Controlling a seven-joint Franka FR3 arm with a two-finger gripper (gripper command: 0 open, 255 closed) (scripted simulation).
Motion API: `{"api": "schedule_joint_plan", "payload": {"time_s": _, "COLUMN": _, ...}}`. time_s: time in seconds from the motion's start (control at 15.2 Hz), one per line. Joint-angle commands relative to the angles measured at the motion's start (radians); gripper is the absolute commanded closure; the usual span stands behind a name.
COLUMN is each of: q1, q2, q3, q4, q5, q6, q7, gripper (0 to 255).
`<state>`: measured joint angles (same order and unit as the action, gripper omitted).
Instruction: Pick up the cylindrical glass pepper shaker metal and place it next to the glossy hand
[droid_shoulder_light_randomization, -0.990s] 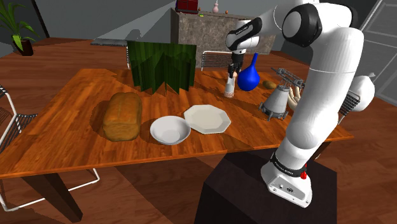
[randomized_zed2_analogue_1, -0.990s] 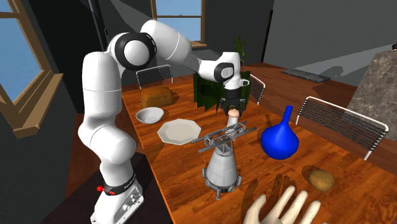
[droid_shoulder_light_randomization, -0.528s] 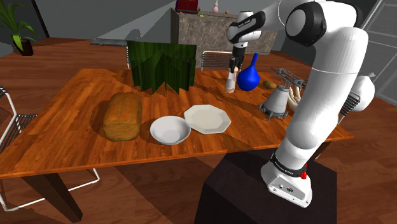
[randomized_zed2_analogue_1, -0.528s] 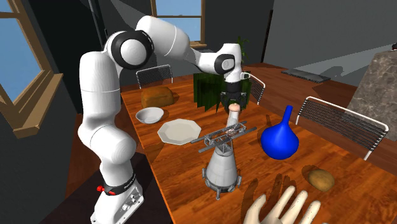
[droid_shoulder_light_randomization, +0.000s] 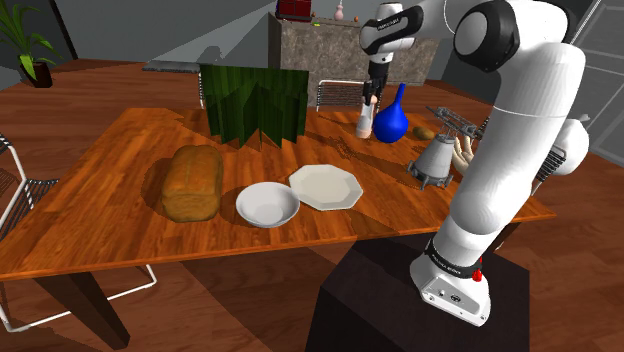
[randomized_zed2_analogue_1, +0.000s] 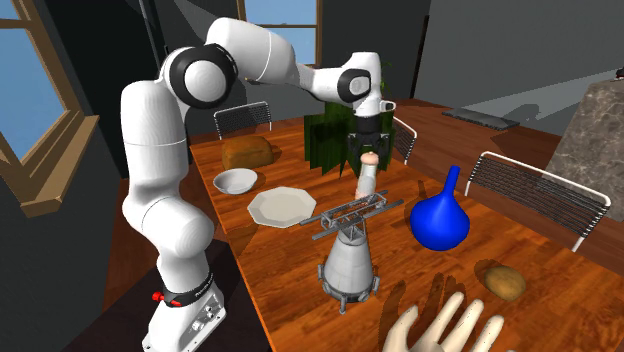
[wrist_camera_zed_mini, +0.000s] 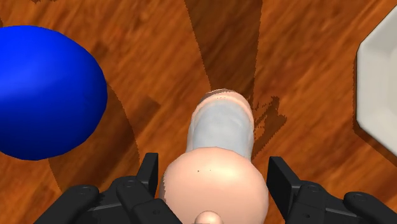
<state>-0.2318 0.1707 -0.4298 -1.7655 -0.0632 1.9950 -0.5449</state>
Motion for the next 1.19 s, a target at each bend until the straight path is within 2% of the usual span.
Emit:
{"api": "schedule_joint_plan", "payload": {"time_s": 0.0, "q1": 0.0, "q2": -0.005, "q3": 0.0, "q4": 0.023, "q5": -0.001, "q6": -0.028, "q7": -0.001, "gripper": 255}}
{"api": "schedule_joint_plan", "payload": {"time_s": 1.12, "q1": -0.005, "q2": -0.004, "q3": -0.004, "q4": 0.253, "q5": 0.004, "q6": -0.255, "q7": -0.025, "gripper": 255}}
